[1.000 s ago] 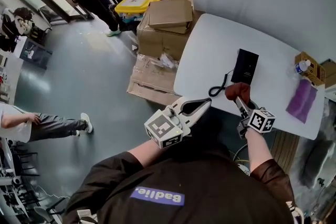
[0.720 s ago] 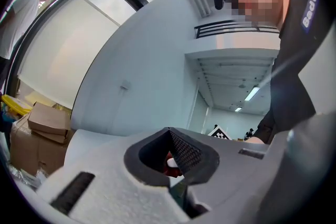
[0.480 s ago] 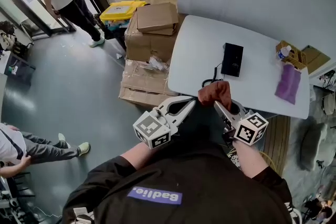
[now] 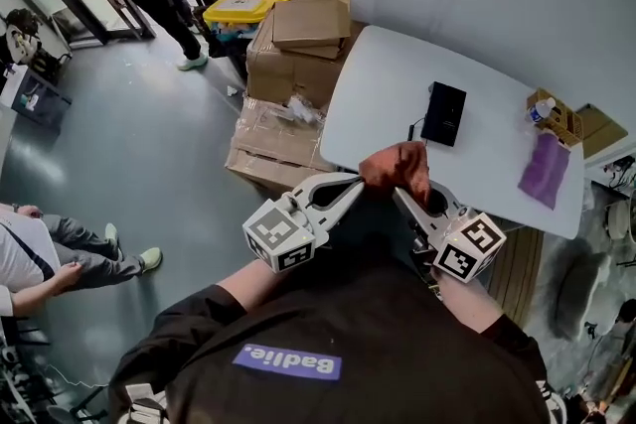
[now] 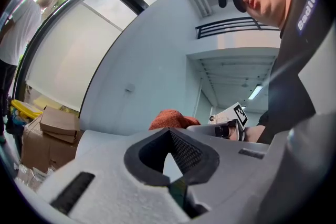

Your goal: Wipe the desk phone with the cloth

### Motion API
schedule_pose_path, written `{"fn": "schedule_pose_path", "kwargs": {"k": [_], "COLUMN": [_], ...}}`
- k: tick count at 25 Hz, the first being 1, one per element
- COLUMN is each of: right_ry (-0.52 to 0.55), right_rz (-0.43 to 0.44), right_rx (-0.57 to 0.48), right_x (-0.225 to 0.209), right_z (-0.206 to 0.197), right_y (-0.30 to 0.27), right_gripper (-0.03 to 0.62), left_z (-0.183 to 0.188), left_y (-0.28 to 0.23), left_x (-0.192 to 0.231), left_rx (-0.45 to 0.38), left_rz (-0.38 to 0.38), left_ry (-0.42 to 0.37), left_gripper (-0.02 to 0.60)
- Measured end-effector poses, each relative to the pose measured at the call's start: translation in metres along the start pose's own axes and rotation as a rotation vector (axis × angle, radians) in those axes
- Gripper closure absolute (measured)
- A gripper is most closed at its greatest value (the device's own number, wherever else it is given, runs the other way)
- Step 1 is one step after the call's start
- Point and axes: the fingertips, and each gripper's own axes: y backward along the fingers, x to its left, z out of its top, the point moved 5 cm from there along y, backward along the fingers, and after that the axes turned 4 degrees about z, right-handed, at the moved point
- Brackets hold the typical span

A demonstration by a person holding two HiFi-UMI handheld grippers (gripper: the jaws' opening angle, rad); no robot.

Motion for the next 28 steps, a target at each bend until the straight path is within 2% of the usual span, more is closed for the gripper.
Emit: {"fn": "schedule_pose_path", "kwargs": {"k": [9,28], "right_ry": [0.065,0.071], "right_rz": [-0.023,-0.053], "right_rx": [0.013,0.022], "right_x": [0.0,-0.011], "right_z": [-0.003,-0.004], "right_y": [0.014,0.025], "right_gripper": [0.5,0.5], "left_z": [-0.002,-0.003], "left_y": [-0.009,-0.023], "left_x": [-0.013,-0.018], "left_rx": [0.0,0.01], "left_rz": [-0.025,-0.033], "left_ry": [-0.002,-0.007], "left_gripper": [0.575,0.575]}}
